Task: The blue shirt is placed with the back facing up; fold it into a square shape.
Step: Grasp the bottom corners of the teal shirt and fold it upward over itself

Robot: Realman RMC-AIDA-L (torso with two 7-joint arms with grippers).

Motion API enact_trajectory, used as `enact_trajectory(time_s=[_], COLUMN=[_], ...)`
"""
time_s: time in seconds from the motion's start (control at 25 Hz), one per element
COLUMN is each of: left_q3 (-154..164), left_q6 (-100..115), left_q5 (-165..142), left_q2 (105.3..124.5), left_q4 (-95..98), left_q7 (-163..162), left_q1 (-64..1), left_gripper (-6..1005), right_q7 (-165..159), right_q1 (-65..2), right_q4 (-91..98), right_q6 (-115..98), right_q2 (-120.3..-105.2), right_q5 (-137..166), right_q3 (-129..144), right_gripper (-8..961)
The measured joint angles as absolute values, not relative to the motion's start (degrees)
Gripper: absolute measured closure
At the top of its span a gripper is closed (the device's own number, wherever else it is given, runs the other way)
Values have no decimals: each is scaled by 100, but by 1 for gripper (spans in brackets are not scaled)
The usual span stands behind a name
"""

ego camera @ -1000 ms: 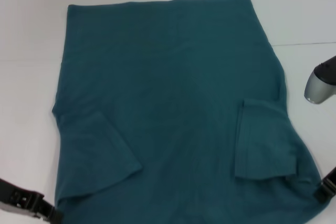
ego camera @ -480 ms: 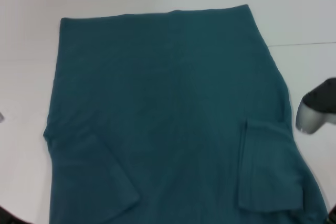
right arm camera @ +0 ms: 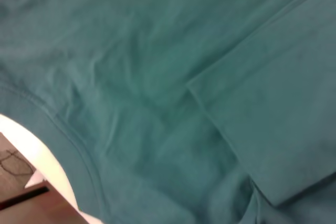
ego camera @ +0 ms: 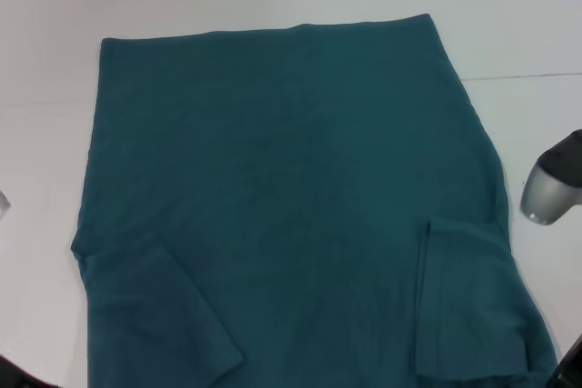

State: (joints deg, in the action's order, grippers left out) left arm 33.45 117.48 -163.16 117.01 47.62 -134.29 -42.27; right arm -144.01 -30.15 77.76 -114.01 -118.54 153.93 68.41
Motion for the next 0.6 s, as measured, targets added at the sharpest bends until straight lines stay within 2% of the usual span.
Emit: enact_trajectory(time_s=[0.4, 0.6], left_q3=[2257, 2192], left_q6=[11694, 10868], left_q5=[-15906, -15063], left_q2=[11401, 11360], left_q4=[4842, 4830], left_q7=[-13200, -13195], left_q1=[-4374, -4410], left_gripper=[938, 938], right_q7=[-13762, -13322], right_q1=[-3133, -3388], right_q4=[7813, 7768], right_q6=[-11374, -11058], right_q2=[-11657, -11732], right_q5=[14728, 14556], right_q3=[5561, 4825], right_gripper=[891, 891])
